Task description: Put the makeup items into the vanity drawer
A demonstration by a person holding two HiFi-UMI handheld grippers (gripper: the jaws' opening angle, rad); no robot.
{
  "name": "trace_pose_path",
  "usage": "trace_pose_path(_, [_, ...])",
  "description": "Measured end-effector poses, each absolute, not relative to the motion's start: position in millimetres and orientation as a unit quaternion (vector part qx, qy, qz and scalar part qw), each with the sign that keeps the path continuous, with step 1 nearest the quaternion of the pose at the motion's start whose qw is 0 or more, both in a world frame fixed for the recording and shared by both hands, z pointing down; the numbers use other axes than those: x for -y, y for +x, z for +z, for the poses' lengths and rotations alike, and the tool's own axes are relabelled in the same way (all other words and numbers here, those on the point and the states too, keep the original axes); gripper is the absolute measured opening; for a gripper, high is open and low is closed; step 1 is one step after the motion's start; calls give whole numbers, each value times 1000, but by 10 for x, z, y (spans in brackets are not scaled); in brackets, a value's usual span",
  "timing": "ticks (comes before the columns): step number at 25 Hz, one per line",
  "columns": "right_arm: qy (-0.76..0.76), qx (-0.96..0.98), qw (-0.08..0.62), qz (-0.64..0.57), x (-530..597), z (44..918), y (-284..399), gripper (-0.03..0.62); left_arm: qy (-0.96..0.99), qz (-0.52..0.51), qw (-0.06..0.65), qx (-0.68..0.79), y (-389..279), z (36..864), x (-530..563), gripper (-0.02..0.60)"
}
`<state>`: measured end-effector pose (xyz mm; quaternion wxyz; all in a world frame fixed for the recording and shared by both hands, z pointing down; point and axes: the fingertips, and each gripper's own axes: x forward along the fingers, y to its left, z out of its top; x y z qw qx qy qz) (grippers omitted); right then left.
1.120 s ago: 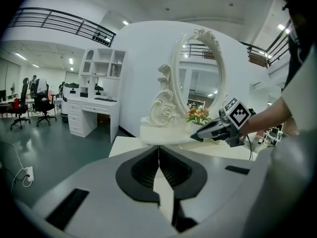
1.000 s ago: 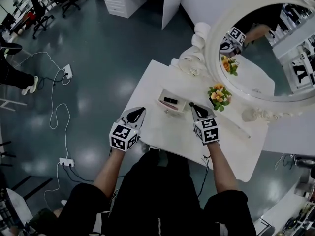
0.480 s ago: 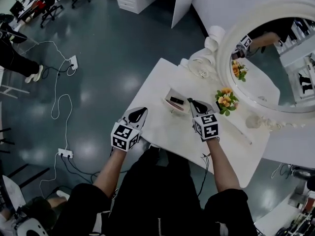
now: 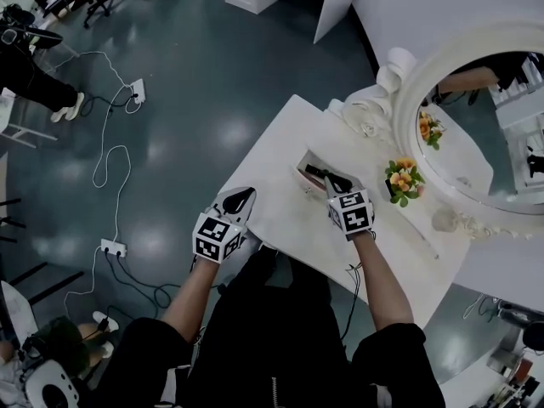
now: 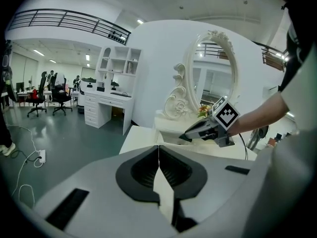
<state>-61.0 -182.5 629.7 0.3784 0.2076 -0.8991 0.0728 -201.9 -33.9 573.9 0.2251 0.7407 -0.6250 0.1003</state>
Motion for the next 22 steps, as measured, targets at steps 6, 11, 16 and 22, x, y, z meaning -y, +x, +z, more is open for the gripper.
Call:
trace_pose_path(6, [208,894,385,98,1826,6473,-634,35,736,101,230,629,-2044,5782,277,21])
trace_pose_path(11, [209,892,385,109,1810,6537,-655,75,733,104,233,630,-2083,5812,225,21])
trace_pose_path(16, [220,890,376,130,1809,6557,-628,110,737,105,232,626,-2066,5802,257,21])
trace_pose_path(22, [231,890,362,151,1795,6531,-581,164,746,107,228,617,-2016,5796,296,21])
